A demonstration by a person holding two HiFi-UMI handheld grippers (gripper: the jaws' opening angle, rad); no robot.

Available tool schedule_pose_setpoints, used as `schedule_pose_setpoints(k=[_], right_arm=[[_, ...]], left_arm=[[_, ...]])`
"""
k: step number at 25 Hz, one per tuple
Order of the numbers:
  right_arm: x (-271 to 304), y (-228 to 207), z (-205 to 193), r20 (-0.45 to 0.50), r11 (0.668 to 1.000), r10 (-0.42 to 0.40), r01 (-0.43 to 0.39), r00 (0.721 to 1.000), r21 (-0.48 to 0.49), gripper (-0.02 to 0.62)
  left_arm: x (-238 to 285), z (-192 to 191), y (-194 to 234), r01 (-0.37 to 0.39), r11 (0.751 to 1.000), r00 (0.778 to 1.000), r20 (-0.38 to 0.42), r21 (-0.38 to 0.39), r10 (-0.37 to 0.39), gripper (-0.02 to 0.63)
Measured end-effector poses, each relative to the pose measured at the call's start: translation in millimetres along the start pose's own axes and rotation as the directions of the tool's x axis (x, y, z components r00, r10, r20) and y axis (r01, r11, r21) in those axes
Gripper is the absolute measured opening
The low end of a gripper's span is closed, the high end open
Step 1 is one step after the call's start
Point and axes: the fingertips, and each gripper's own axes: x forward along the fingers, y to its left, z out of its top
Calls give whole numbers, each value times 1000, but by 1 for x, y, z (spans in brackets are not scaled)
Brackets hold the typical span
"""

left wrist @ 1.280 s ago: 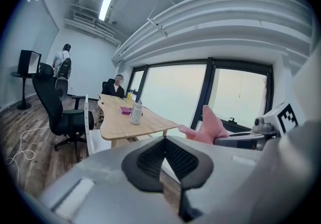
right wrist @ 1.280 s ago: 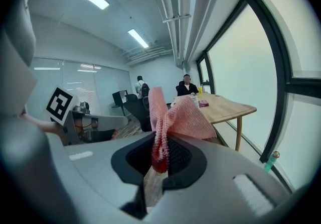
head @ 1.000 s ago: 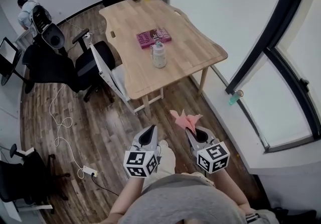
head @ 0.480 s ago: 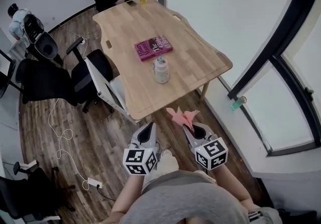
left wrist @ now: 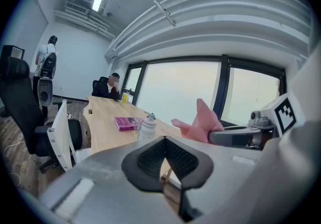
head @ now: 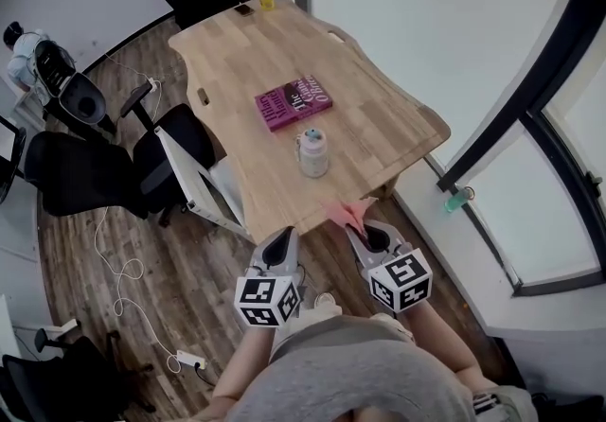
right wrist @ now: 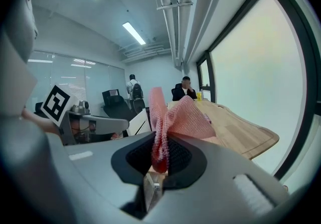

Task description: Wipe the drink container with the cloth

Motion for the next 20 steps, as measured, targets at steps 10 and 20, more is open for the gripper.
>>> schedule_pose_setpoints(k=[10,20], right_arm=[[66,-18,24,-2,999,-5,5,1000,-49,28],[120,-40,33,-3,998,-32,32,999,-62,27]], left_arm=[[25,14,41,-26,1000,1000,2,-11,26,2],[33,7,58,-60,998,998,-19,-34,59,2]])
